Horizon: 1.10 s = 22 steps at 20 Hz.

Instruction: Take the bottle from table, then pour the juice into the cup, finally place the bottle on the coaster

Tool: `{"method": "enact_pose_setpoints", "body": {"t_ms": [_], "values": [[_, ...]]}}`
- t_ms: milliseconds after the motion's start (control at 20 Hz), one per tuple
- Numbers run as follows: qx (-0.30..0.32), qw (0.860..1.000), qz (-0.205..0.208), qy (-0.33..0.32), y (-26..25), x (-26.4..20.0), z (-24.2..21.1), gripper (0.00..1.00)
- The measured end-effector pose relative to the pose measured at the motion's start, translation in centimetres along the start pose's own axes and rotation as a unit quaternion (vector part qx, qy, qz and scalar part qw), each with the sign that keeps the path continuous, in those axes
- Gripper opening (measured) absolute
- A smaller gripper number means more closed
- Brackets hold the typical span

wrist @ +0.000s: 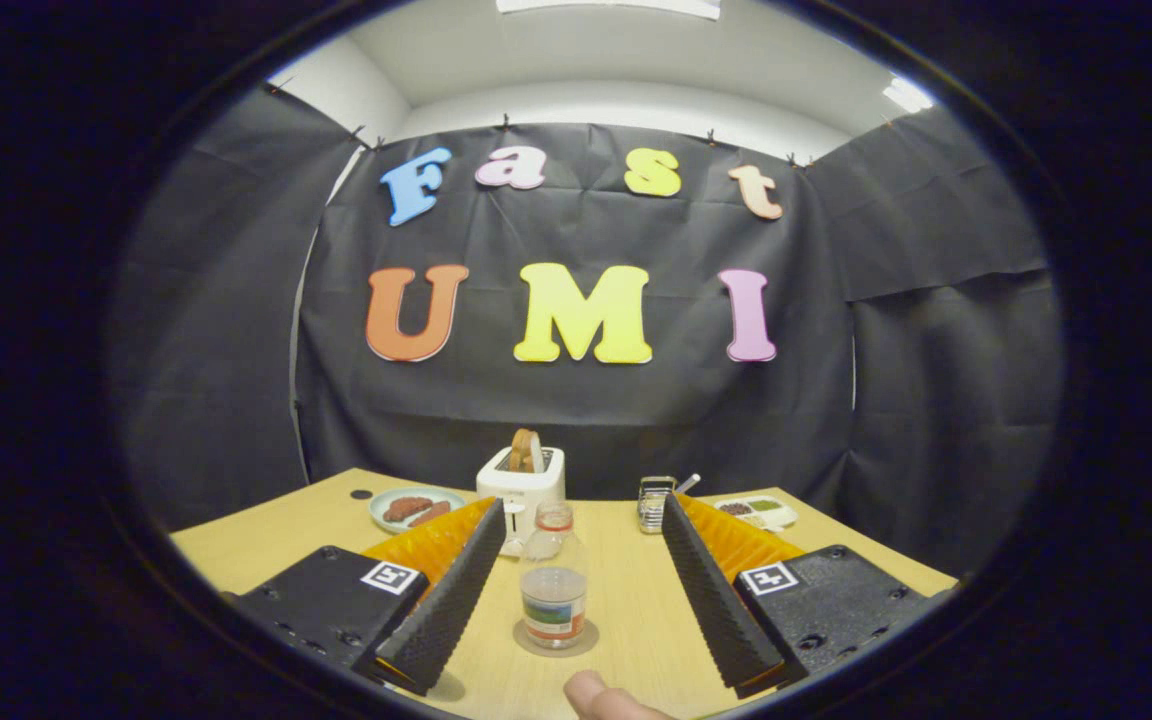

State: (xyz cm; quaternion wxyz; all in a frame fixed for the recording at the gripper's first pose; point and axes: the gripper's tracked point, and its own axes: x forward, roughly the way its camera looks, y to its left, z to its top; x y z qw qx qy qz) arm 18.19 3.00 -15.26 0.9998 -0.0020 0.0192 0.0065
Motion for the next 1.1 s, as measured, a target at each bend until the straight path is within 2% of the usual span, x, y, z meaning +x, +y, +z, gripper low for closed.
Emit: {"method": "enact_pose_setpoints", "body": {"t_ms": [100,300,450,600,750,900,1100], "values": [[0.011,1.000,0.005,-0.011,0.4,-1.7,2.0,1.00],[-0.009,0.999,-0.015,-0.040,-0.8,-5.5,5.5,1.00],[-0.003,0.999,0.010,-0.038,0.9,-8.3,6.6,1.00],[-0.015,0.998,-0.023,-0.048,-0.3,-11.3,8.0,1.00],[-0.025,0.999,-0.014,-0.046,1.2,-13.3,7.9,1.00],[-0.037,0.999,-0.023,-0.026,0.6,-14.5,7.7,1.00],[-0.027,0.997,-0.071,0.005,-1.4,-16.4,7.9,1.00]]}}
